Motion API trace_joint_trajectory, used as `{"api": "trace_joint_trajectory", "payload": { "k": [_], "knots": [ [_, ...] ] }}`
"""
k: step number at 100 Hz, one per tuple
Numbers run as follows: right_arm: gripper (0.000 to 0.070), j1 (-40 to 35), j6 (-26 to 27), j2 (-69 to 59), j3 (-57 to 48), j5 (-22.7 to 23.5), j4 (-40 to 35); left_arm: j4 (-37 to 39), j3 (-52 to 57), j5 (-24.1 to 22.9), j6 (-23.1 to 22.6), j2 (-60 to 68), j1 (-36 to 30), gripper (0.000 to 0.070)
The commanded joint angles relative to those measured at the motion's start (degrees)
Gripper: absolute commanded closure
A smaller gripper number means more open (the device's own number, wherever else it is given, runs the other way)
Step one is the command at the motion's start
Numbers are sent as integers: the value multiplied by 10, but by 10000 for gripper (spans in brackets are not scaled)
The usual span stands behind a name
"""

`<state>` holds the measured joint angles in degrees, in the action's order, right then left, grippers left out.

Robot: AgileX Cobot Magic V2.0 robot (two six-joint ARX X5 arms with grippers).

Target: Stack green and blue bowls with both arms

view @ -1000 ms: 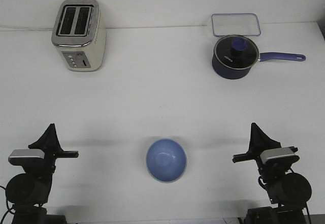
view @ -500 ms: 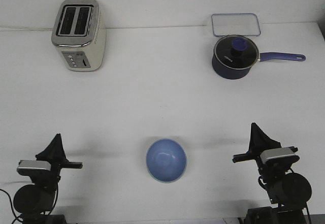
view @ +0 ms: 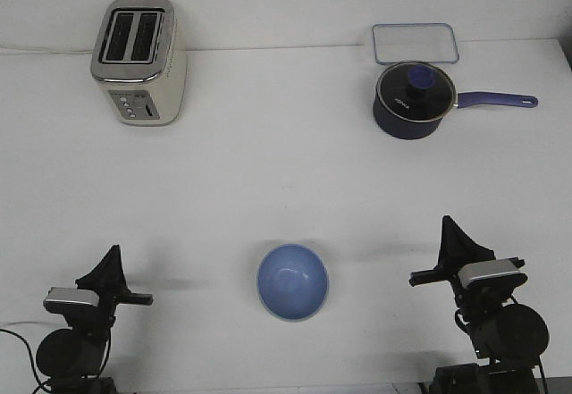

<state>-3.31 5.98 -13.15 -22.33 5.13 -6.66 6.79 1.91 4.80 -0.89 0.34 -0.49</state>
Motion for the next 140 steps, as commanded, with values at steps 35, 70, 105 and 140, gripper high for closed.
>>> {"api": "trace_joint_trajectory", "payload": {
  "k": [35,70,105,140],
  "knots": [
    [700,0,2,0,-1,-1,6,6,-11,2,1,-1,1,685],
    [700,0,-71,6,0,-26,-4,6,-11,2,1,-1,1,685],
    [700,9,-197,131,169,-37,53,6,-11,2,1,-1,1,685],
    [700,15,-193,131,216,-37,68,6,-11,2,1,-1,1,685]
  ]
}}
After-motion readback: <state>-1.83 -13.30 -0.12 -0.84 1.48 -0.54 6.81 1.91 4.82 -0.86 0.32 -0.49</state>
